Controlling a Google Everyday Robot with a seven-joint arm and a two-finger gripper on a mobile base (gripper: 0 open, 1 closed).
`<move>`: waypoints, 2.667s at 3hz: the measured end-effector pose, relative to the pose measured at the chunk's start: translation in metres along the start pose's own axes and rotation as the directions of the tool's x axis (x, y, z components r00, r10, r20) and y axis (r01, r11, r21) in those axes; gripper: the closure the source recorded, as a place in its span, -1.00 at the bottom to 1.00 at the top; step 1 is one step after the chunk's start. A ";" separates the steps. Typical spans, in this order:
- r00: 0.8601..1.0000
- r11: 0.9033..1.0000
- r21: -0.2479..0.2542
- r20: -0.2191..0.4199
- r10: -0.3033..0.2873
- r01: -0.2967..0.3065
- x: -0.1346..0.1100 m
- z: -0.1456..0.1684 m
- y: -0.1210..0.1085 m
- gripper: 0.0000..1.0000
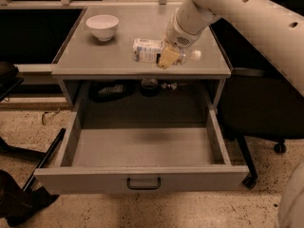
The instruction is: Place blue plastic bottle into top drawer
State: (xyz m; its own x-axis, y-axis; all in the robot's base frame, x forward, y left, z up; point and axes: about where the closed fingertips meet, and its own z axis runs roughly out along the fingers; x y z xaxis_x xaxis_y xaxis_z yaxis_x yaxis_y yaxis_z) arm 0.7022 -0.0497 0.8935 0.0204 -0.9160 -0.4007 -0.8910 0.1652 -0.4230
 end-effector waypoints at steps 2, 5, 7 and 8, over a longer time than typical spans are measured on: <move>1.000 1.000 -0.031 -0.001 0.002 -0.002 0.007 0.002 0.019 1.00; 0.995 0.990 -0.114 0.036 0.090 -0.085 0.048 0.039 0.109 1.00; 0.987 0.935 -0.344 0.101 0.124 -0.082 0.066 0.132 0.187 1.00; 0.981 0.903 -0.415 0.097 0.165 -0.111 0.083 0.167 0.221 1.00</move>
Offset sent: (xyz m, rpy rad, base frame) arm -0.0408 -0.0085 -0.0279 -0.0005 0.0676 0.0216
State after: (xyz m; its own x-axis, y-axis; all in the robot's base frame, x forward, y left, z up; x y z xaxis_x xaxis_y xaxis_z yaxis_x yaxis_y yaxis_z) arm 0.5828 -0.0285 0.6313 -0.0830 -0.8362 -0.5421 -0.9951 0.0989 -0.0003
